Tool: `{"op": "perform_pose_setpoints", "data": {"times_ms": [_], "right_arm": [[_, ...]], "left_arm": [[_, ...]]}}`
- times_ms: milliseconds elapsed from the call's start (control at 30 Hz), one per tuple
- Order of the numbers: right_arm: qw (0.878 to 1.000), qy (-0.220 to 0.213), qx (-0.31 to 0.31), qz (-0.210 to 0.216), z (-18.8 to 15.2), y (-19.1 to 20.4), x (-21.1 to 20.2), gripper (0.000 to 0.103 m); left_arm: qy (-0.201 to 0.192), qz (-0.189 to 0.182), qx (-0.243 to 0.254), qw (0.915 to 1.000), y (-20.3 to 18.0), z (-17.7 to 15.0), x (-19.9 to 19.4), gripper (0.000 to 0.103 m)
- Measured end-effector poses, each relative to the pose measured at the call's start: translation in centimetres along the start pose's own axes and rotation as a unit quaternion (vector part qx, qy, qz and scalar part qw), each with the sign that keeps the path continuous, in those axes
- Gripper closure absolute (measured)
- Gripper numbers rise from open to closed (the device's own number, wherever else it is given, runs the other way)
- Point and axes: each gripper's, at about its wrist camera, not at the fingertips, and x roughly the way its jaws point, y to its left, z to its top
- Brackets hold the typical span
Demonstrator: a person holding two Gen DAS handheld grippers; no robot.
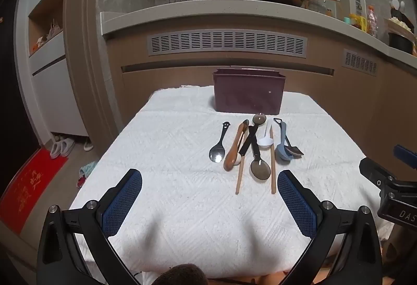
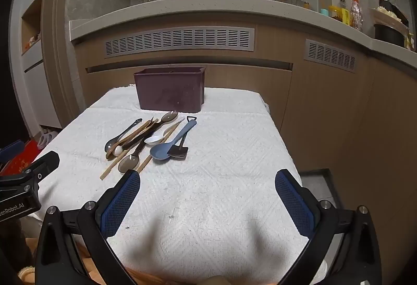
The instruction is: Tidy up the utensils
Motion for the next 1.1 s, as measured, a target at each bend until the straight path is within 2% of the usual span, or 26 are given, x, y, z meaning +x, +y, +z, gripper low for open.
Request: {"op": "perform_pose_setpoints", "data": {"times_ms": [433, 1100], "right_arm": [[1.000, 0.002, 0.000, 0.000, 0.2, 0.0, 0.0, 0.000], [1.000, 0.001, -0.006, 0.002, 0.0, 0.3, 0.2, 0.000]], "left_arm": [[0.004, 0.006, 0.008, 0.9999, 0.8, -0.4, -0.2, 0.000], [0.008, 0.012, 0.008, 0.9999, 0.1, -0.1, 0.3, 0.000]]}}
